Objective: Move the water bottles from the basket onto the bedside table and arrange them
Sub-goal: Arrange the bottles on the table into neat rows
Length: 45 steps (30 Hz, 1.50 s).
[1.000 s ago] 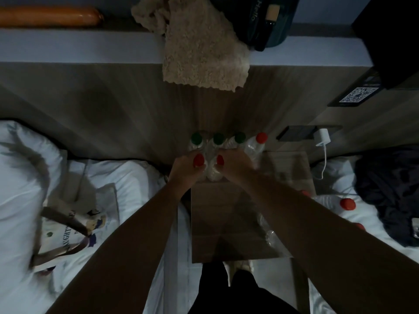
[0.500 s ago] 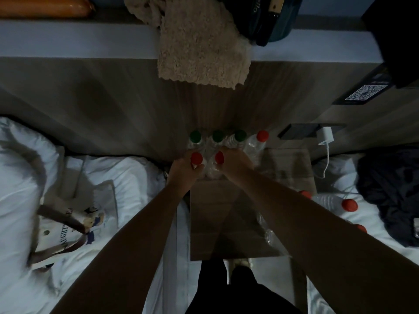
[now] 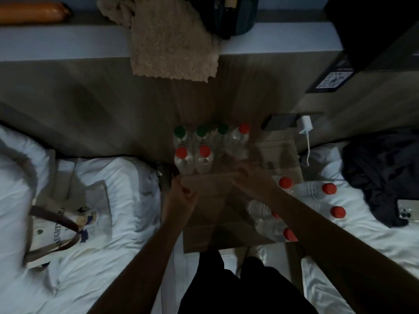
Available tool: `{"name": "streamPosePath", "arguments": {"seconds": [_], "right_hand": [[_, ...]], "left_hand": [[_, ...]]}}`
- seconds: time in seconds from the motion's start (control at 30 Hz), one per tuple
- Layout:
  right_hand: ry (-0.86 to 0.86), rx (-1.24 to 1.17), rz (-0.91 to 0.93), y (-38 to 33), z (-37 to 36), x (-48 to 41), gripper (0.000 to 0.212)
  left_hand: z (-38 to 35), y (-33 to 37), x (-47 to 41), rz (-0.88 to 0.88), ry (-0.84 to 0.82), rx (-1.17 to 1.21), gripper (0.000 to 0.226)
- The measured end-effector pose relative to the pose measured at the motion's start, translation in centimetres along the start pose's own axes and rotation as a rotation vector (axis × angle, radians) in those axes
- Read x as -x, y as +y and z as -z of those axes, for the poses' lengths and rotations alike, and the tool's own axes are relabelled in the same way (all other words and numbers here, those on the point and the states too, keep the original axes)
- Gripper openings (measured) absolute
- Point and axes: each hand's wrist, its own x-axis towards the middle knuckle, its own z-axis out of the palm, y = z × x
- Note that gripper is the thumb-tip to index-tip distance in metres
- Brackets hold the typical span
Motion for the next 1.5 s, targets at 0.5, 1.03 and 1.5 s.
{"name": "streamPosePath", "arguments": {"seconds": [0.5, 1.03, 1.5], "right_hand": [[0.325, 0.163, 0.152, 14.4, 9.3, 11.0, 0.024], [-0.059, 0.311, 0.117, 20.9, 12.2, 7.4, 0.031], [-0.009, 0.37, -0.006, 21.7, 11.3, 4.4, 0.032]], "left_hand": [[-8.9, 11.2, 11.1, -0.155, -0.267, -0.143, 0.049], [-16.6, 19.0, 7.7, -0.254, -0.427, -0.709, 0.071], [-18.3, 20.5, 4.2, -0.129, -0.385, -0.726, 0.041]]}}
